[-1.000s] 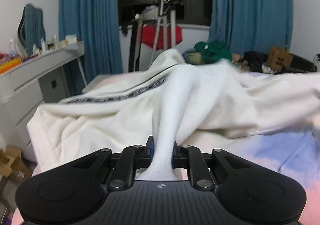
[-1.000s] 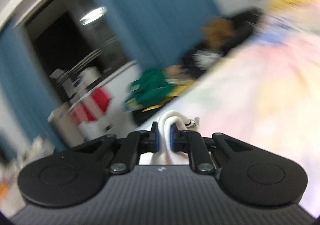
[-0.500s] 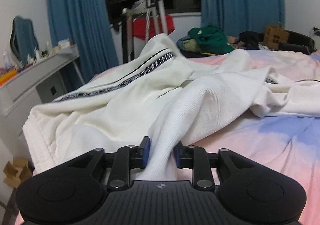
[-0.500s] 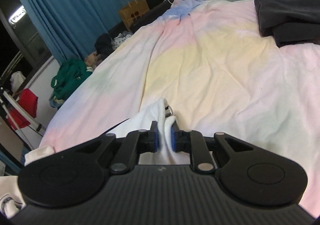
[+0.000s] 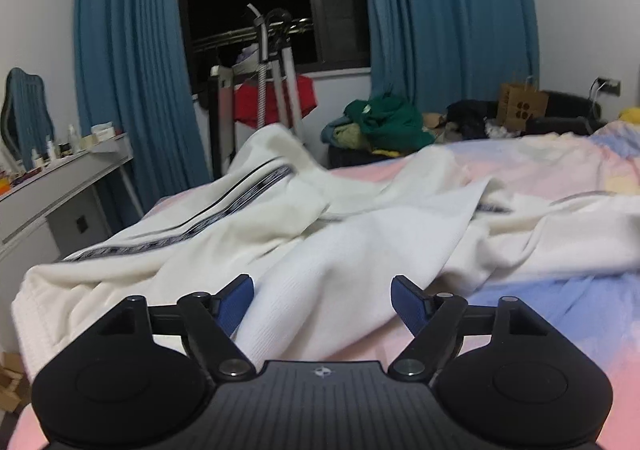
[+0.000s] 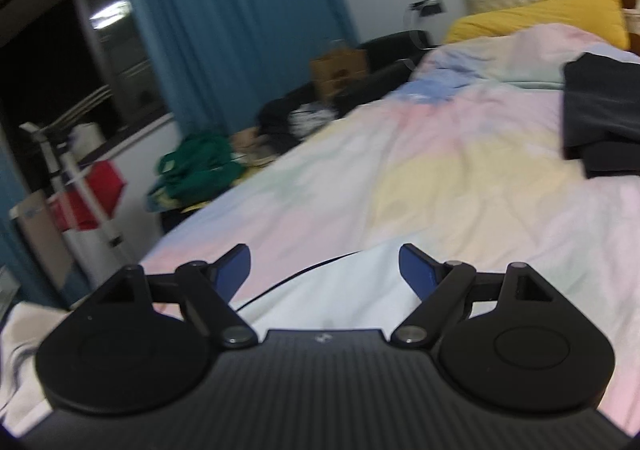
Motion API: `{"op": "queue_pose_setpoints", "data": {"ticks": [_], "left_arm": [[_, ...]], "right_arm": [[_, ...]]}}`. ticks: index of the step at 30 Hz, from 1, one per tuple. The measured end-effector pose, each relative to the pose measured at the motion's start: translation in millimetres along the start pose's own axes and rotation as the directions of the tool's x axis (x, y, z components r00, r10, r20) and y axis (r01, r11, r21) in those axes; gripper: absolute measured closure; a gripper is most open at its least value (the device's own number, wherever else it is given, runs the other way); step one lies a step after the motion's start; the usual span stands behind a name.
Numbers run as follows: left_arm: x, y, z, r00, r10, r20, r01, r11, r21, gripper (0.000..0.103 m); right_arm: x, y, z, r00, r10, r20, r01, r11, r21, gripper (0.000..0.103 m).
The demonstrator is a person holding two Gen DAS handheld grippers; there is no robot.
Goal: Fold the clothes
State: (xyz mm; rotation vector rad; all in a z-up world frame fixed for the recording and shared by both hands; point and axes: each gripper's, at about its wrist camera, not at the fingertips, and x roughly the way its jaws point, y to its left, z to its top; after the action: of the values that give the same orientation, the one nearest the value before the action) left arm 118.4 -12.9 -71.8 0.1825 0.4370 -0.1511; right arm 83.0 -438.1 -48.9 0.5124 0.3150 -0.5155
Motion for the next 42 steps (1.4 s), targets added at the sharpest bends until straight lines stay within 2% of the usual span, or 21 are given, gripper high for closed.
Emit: {"op": "queue_pose_setpoints", "data": {"ticks": [6, 10, 17, 20, 22, 23, 24, 25, 26, 30, 36, 38, 40, 42], "left_arm": [[32, -31, 31, 0.999, -0.036, 0.007, 0.035, 0.997, 0.064, 0.023], [71, -60, 50, 0.997, -0.082, -0.01, 0.083, 0.991, 0.104, 0.023], [152, -105, 75, 0.987, -0.131, -0.093, 0.146, 0.975, 0.169, 0.027], [179, -122, 79, 0.978, -0.145, -0.15, 0.172, 0.966, 0.191, 0.039], [190, -129, 80, 0.97, -0.153, -0.191, 0.192, 0.96, 0.206, 0.066], [190, -132, 80, 0.969, -0.157, -0.192, 0.196, 0.958, 0.208, 0.072], [190, -135, 80, 0.968, -0.161, -0.192, 0.201, 0.957, 0.211, 0.086], [182, -134, 81, 0.967, -0.178, -0.184, 0.216, 0.952, 0.215, 0.095], [174, -134, 81, 0.965, -0.194, -0.177, 0.231, 0.948, 0.22, 0.097], [132, -128, 81, 0.952, -0.267, -0.147, 0.297, 0.924, 0.242, 0.099], [42, -112, 63, 0.918, -0.38, -0.116, 0.397, 0.892, 0.217, 0.1], [14, -102, 47, 0.9, -0.418, -0.123, 0.435, 0.881, 0.187, 0.103], [-15, -87, 29, 0.868, -0.482, -0.116, 0.494, 0.86, 0.126, 0.103], [-35, -73, 9, 0.849, -0.514, -0.12, 0.525, 0.847, 0.088, 0.103]], "right_arm": [[3, 17, -7, 0.994, 0.085, -0.069, -0.087, 0.996, -0.025, 0.02], [12, 15, -11, 0.99, 0.081, -0.112, -0.083, 0.997, -0.008, 0.02], [26, 7, -17, 0.986, 0.074, -0.152, -0.07, 0.997, 0.033, 0.02], [33, 5, -24, 0.983, 0.081, -0.168, -0.074, 0.996, 0.047, 0.02], [38, 3, -27, 0.979, 0.096, -0.179, -0.088, 0.995, 0.052, 0.02], [40, 1, -29, 0.978, 0.103, -0.182, -0.095, 0.994, 0.056, 0.02], [41, -1, -30, 0.976, 0.114, -0.186, -0.103, 0.993, 0.065, 0.02], [43, -3, -31, 0.974, 0.126, -0.189, -0.113, 0.991, 0.077, 0.02], [44, -5, -31, 0.971, 0.142, -0.192, -0.125, 0.987, 0.096, 0.02], [43, -14, -30, 0.959, 0.203, -0.198, -0.167, 0.969, 0.184, 0.02], [39, -31, -28, 0.944, 0.264, -0.199, -0.194, 0.929, 0.314, 0.02], [37, -42, -25, 0.937, 0.296, -0.187, -0.208, 0.9, 0.382, 0.02], [38, -54, -25, 0.927, 0.33, -0.178, -0.219, 0.862, 0.458, 0.018], [42, -64, -27, 0.909, 0.372, -0.186, -0.225, 0.816, 0.533, 0.018]]}}
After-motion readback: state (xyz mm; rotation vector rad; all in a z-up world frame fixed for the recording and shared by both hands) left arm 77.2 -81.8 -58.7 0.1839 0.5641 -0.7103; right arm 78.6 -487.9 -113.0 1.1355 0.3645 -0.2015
